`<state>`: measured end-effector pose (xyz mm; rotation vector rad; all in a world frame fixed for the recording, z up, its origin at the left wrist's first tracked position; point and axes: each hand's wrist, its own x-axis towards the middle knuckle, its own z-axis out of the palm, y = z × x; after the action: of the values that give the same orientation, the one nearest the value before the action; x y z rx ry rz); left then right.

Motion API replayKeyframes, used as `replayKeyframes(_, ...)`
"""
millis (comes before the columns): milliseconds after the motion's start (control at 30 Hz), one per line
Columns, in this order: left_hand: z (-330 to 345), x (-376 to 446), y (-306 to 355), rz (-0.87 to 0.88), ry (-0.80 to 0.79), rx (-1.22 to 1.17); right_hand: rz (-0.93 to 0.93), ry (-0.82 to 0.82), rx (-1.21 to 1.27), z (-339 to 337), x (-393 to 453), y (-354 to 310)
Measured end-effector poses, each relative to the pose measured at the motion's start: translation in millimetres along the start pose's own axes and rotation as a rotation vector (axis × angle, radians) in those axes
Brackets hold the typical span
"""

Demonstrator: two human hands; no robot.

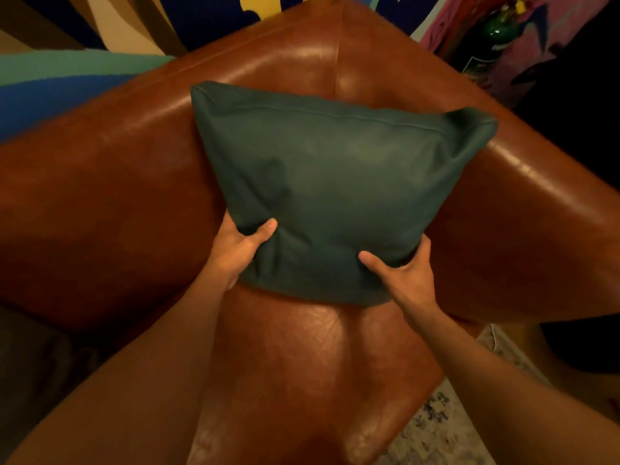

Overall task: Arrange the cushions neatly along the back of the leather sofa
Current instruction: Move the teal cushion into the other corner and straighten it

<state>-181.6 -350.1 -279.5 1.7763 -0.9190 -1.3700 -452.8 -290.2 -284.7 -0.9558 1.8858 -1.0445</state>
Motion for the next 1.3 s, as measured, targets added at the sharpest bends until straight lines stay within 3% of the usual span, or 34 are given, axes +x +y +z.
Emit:
replayKeyframes(133,-18,1,-7,0.034,0.063,0.166,-0.028,-0.006,-0.054,1,13,-2)
replayKeyframes(267,-15,-3,-5,0.028,0.036,0.174,0.006,-0.007,0.035,0,11,4)
replayKeyframes(467,-10,-5,4,-0.042,0.161,0.186,0.031,-0.074,0.034,11,17,-5)
replayKeyframes(733,-3,-6,0,-0.071,0.112,0.087,0.050,-0.054,0.049,2,17,-3)
replayKeyframes(867,4,-12,-11,0.007,0.105,-0.019,0.067,-0.020,0.110,2,12,6)
replayKeyframes(1033,-2,-7,-15,0.047,0.085,0.017,0.060,-0.027,0.133,8,15,4)
replayKeyframes(1300,-23,-17,-10,-0.138,-0.121,-0.063,0.032,-0.055,0.048,1,16,2)
